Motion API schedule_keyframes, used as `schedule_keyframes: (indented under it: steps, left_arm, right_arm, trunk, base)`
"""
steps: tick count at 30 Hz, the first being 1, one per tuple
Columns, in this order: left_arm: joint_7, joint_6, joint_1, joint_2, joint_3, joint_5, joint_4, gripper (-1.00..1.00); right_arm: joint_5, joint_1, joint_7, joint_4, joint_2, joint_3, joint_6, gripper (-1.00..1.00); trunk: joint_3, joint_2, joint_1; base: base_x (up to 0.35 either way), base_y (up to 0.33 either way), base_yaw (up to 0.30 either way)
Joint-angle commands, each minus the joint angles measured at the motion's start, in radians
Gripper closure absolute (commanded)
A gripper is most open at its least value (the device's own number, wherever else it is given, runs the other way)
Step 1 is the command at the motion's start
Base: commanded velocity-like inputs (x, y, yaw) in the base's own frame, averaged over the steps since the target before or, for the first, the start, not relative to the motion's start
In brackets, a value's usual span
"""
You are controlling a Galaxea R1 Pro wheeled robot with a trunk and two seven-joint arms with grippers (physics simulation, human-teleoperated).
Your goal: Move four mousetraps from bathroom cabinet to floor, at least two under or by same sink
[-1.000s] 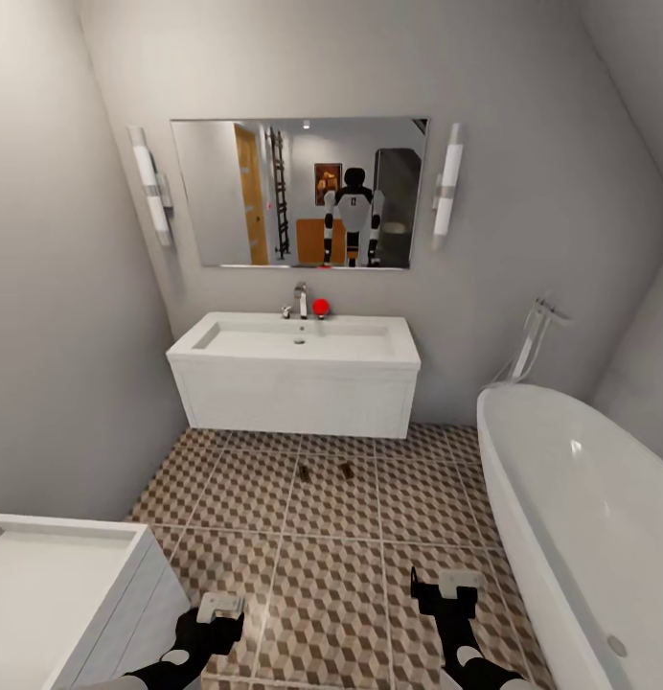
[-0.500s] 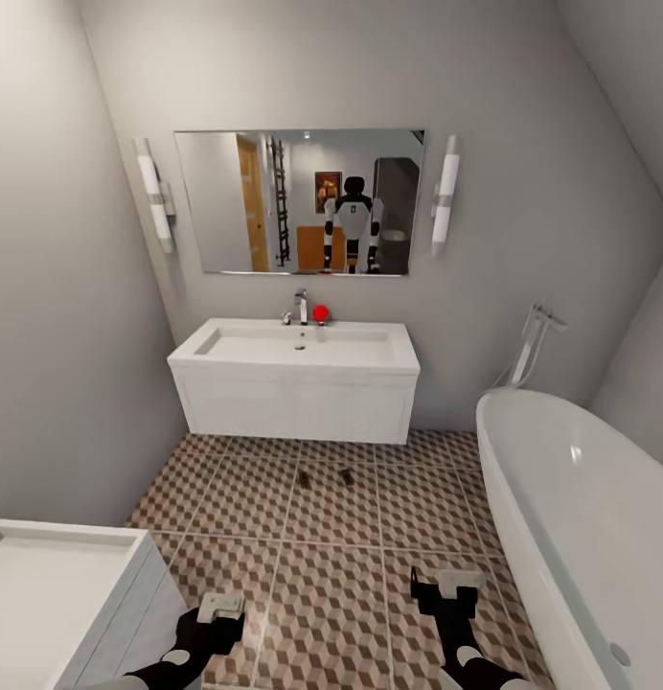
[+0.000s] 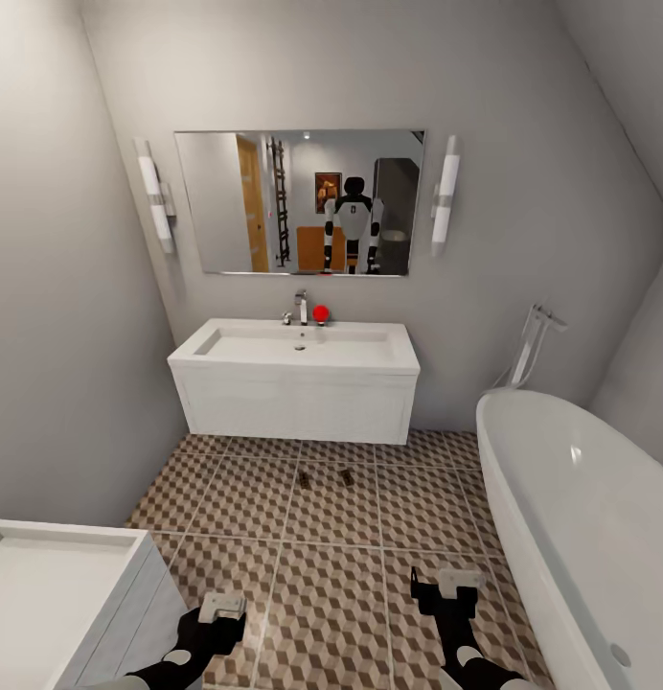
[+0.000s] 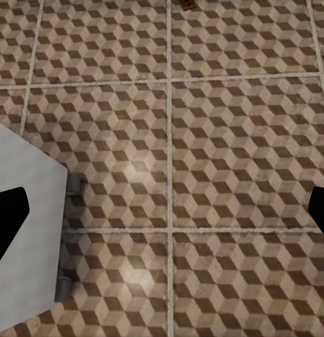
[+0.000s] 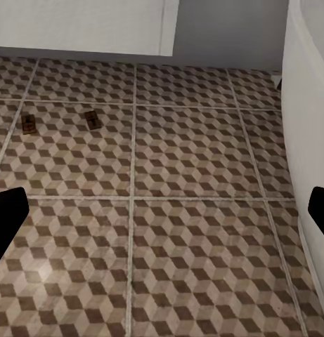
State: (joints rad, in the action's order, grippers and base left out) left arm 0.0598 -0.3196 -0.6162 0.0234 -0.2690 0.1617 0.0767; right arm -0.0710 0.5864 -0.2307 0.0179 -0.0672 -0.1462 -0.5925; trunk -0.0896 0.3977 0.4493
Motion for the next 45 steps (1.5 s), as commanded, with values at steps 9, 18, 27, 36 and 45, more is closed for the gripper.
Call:
schedule_keyframes:
  steps: [9, 18, 27, 36, 45]
  left_arm:
    - [0.0, -0.007, -0.002, 0.006, -0.009, 0.009, 0.005, -1.0]
    - [0.0, -0.007, -0.002, 0.008, -0.009, 0.009, 0.005, -1.0]
    - [0.001, -0.007, -0.002, 0.009, -0.009, 0.009, 0.005, -1.0]
    - [0.0, -0.007, -0.002, 0.009, -0.009, 0.009, 0.005, -1.0]
    - [0.0, -0.007, -0.002, 0.009, -0.009, 0.009, 0.005, -1.0]
  right_arm:
    - [-0.007, 0.001, -0.004, -0.001, 0.0, -0.009, -0.003, -1.0]
    - [-0.007, 0.001, -0.004, -0.001, 0.0, -0.009, -0.003, -1.0]
    - [-0.007, 0.001, -0.004, -0.001, 0.0, -0.009, -0.003, -1.0]
    - [-0.007, 0.001, -0.004, -0.001, 0.0, -0.009, -0.003, -1.0]
    - [-0.007, 0.001, -0.004, -0.001, 0.0, -0.009, -0.003, -1.0]
  trunk:
    - [-0.008, 0.002, 0.001]
    - [-0.017, 0.002, 0.001]
    - [-0.027, 0.002, 0.001]
    - [-0.037, 0.002, 0.001]
    - [-0.047, 0.002, 0.001]
  base:
    - [0.0, 0.0, 0.114]
    - [0.0, 0.0, 0.207]
    - [0.0, 0.0, 0.215]
    - [0.0, 0.0, 0.215]
    - [0.0, 0.0, 0.215]
